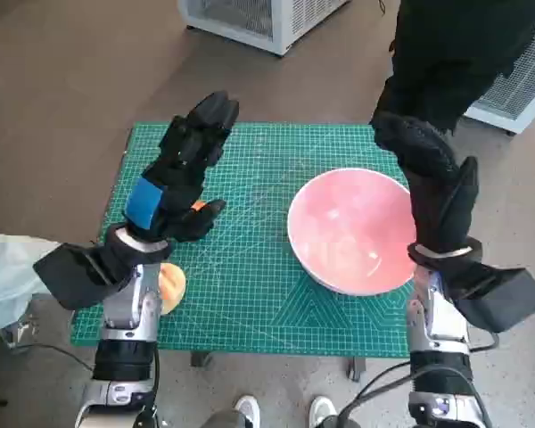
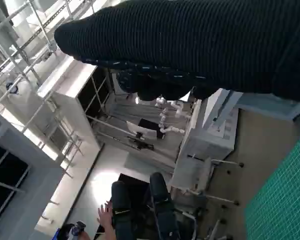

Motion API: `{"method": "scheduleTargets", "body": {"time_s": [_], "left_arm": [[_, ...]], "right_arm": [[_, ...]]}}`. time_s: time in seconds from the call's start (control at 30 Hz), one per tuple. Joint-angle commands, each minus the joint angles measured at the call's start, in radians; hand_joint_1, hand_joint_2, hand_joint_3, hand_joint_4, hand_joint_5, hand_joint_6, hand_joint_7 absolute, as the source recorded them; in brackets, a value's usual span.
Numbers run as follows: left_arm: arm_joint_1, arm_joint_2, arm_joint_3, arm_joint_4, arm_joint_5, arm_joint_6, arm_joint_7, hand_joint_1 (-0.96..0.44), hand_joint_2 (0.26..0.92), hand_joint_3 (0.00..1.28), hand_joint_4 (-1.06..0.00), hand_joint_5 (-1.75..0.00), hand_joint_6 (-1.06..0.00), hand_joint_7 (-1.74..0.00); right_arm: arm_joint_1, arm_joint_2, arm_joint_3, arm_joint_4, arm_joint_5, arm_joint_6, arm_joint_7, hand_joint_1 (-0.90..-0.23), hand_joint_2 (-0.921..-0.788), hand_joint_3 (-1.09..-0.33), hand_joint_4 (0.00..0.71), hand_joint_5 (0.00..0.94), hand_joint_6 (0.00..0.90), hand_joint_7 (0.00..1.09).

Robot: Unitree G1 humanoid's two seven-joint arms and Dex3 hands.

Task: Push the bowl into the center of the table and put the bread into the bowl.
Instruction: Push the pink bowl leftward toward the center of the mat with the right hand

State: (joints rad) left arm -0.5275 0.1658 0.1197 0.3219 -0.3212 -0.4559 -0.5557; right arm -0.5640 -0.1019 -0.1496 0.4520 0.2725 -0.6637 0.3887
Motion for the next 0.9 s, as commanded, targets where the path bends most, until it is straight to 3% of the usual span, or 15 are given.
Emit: {"method": "scheduleTargets", "body": {"time_s": [0.03, 0.9], "left_arm": [[-0.014, 0.005, 0.003, 0.010, 0.009, -0.016, 0.003, -0.72, 0.921, 0.37, -0.07, -0.01, 0.00, -0.40], [-0.004, 0.006, -0.001, 0.017, 0.022, -0.019, 0.017, -0.71, 0.921, 0.36, -0.09, -0.01, 0.00, -0.40]], "right_arm": [[0.029, 0.000, -0.004, 0.014, 0.001, 0.002, 0.001, -0.767, -0.921, -0.785, 0.219, 0.003, 0.110, 0.46], [0.053, -0.015, -0.031, 0.050, 0.003, -0.027, -0.006, -0.763, -0.921, -0.791, 0.216, 0.000, 0.107, 0.47]]}}
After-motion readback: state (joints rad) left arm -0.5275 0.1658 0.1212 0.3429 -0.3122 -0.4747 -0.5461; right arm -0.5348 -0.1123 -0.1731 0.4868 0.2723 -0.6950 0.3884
